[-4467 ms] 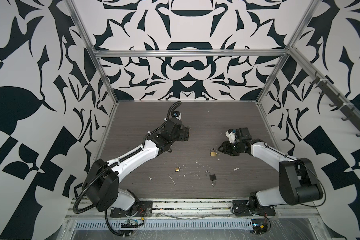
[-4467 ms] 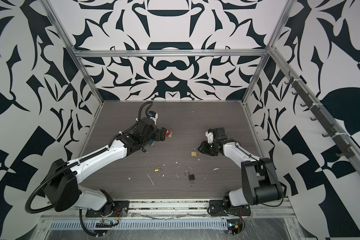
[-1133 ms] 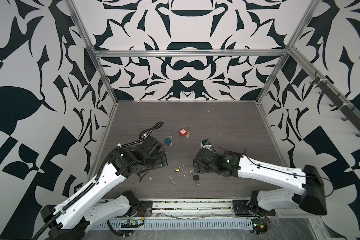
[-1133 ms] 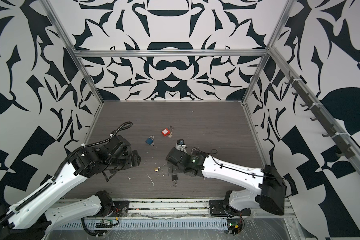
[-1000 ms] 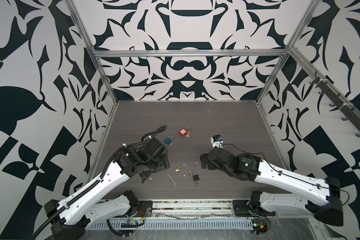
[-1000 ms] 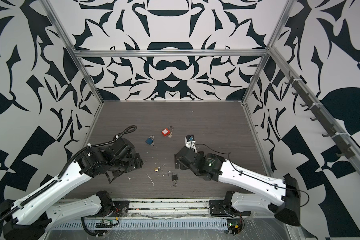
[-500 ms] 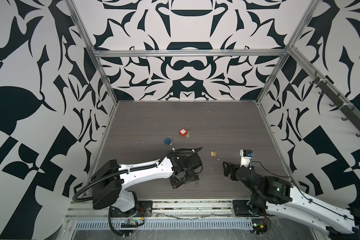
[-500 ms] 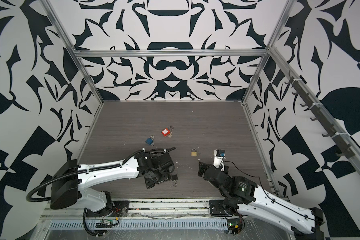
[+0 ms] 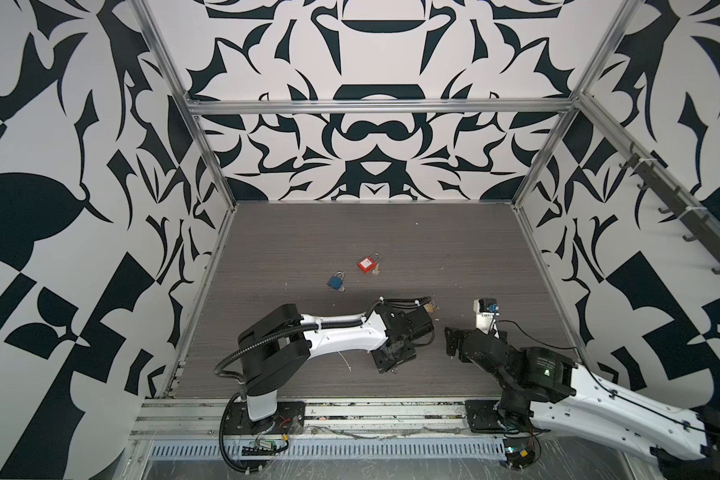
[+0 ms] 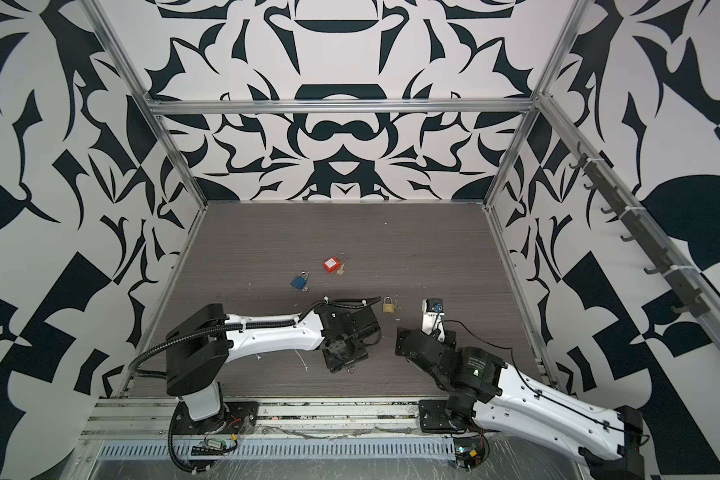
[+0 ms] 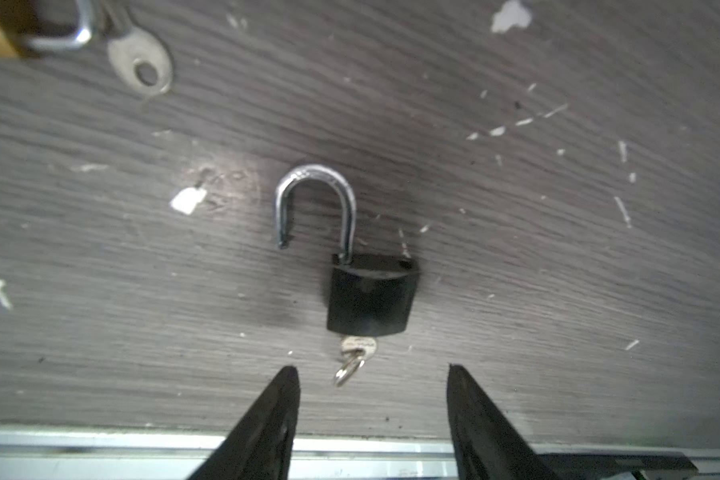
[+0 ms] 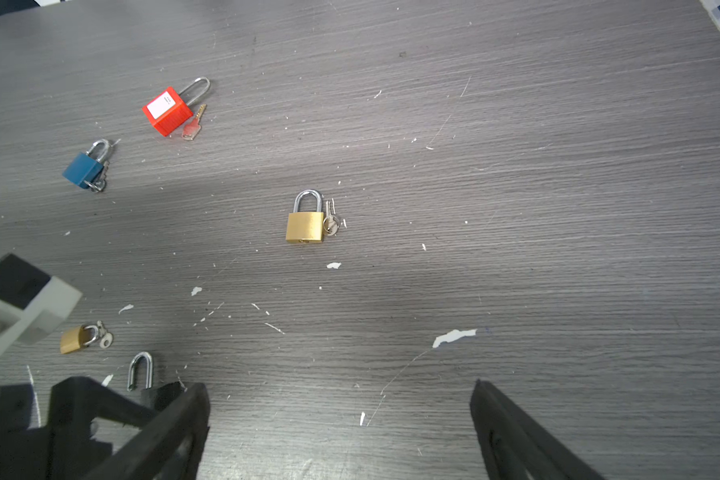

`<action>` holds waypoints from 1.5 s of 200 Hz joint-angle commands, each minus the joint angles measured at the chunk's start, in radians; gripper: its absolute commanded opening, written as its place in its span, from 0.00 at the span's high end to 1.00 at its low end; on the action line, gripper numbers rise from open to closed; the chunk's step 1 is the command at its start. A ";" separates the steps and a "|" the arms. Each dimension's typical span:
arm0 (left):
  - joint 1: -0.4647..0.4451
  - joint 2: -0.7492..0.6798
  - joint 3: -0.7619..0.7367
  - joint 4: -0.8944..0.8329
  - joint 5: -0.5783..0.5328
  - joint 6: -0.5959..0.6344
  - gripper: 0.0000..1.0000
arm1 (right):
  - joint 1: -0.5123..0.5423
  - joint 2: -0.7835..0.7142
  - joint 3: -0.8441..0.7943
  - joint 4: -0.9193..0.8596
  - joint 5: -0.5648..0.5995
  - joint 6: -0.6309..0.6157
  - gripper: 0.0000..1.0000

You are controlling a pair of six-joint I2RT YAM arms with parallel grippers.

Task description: Lock with the key

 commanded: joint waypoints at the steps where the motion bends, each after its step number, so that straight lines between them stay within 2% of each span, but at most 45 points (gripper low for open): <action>1: 0.005 0.048 0.041 -0.091 -0.039 0.025 0.42 | -0.007 -0.027 0.009 -0.018 0.032 -0.016 0.00; 54: 0.006 0.141 0.155 -0.245 -0.048 0.083 0.43 | -0.013 -0.021 0.015 -0.018 0.043 -0.042 0.00; 80: 0.008 0.153 0.152 -0.229 -0.048 0.098 0.44 | -0.014 -0.002 0.021 -0.016 0.042 -0.047 0.00; 104: 0.017 0.168 0.147 -0.201 -0.035 0.121 0.49 | -0.018 0.013 0.030 -0.005 0.039 -0.062 0.00; 158: 0.026 0.208 0.174 -0.205 -0.041 0.155 0.48 | -0.024 0.048 0.047 0.020 0.037 -0.091 0.00; 219: 0.044 0.199 0.131 -0.183 -0.038 0.157 0.49 | -0.033 0.043 0.045 0.020 0.025 -0.091 0.00; 258: 0.049 0.217 0.136 -0.182 -0.034 0.177 0.57 | -0.036 0.033 0.048 0.006 0.025 -0.083 0.00; 300: 0.050 0.211 0.125 -0.182 -0.040 0.189 0.72 | -0.036 0.027 0.050 -0.004 0.015 -0.076 0.00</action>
